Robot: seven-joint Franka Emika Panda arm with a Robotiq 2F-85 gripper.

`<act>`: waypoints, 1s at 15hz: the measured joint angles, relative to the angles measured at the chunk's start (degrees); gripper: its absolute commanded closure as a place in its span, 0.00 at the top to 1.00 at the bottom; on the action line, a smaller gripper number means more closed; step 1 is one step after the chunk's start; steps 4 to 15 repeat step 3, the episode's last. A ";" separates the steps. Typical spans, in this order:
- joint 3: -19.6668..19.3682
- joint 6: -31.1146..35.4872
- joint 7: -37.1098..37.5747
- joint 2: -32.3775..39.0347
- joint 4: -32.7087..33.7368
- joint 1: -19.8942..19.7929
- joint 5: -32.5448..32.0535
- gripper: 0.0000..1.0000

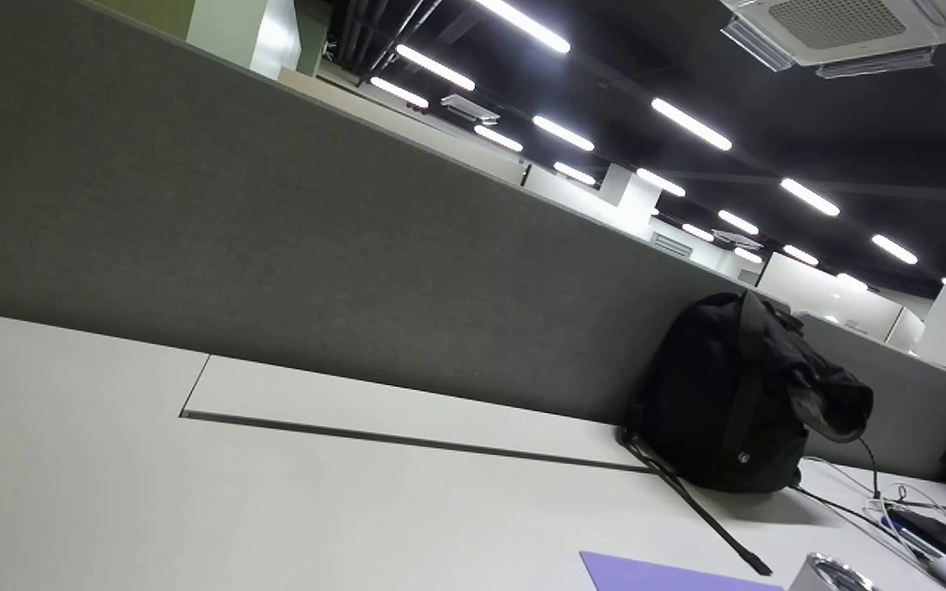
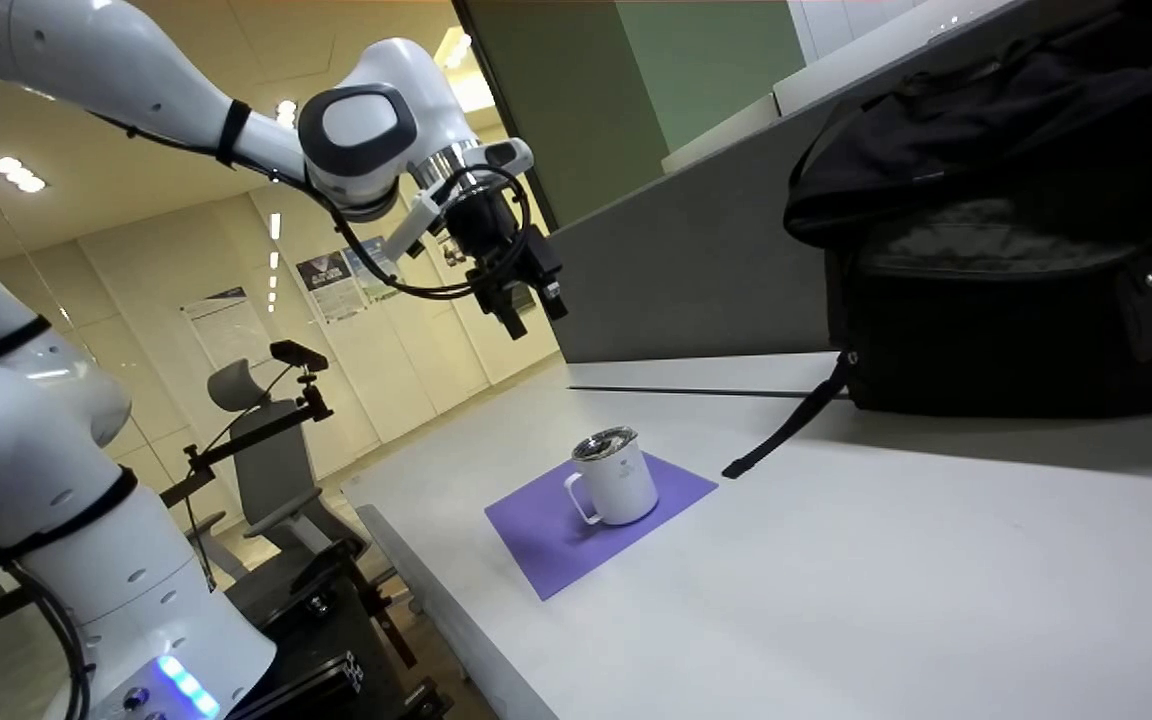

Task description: Remove the lid from the white mug

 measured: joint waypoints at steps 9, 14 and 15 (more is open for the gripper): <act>-0.36 0.00 -0.05 0.05 -0.02 0.43 0.00 1.00; -0.36 0.00 -0.05 0.05 -0.02 0.43 0.00 1.00; -0.36 0.00 -0.05 0.05 -0.02 0.43 0.00 1.00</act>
